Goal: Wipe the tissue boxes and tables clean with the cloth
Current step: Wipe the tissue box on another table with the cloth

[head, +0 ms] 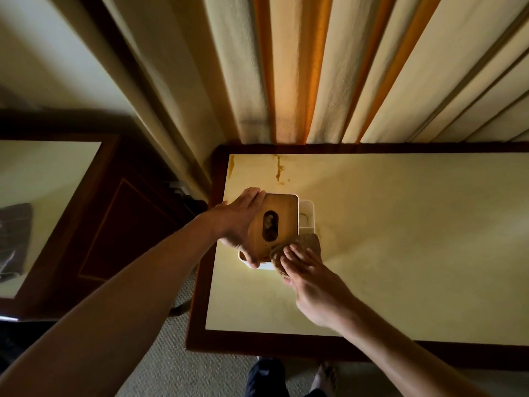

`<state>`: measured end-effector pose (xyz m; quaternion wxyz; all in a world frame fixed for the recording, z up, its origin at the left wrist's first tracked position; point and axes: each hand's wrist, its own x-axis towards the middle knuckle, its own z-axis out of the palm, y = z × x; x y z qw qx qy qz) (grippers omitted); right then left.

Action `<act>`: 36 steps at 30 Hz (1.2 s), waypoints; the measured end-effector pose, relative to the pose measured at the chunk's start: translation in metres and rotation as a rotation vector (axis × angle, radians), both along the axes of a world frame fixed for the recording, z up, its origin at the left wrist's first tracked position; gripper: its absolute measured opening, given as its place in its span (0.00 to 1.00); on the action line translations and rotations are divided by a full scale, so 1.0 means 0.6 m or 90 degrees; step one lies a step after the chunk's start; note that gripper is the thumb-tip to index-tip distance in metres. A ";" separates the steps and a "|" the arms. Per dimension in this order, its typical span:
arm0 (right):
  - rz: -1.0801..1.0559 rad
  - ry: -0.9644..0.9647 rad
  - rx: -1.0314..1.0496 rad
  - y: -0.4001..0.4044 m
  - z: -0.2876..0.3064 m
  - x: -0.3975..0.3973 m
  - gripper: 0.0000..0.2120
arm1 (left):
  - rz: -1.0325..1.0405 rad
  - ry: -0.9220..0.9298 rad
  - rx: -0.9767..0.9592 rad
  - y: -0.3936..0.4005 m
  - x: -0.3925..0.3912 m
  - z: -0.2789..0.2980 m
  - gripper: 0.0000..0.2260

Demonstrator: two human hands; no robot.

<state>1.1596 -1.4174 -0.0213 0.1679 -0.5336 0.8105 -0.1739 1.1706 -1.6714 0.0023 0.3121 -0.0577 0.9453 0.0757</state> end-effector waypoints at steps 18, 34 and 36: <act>0.018 0.138 0.019 -0.015 0.000 0.012 0.30 | 0.023 -0.012 0.013 0.000 0.004 -0.006 0.74; 0.028 0.105 -0.012 -0.052 -0.009 0.006 0.33 | 0.027 -0.021 0.014 0.008 0.003 0.006 0.74; 0.035 0.123 -0.015 -0.024 -0.007 0.002 0.34 | 0.024 -0.024 0.014 0.008 0.003 0.006 0.74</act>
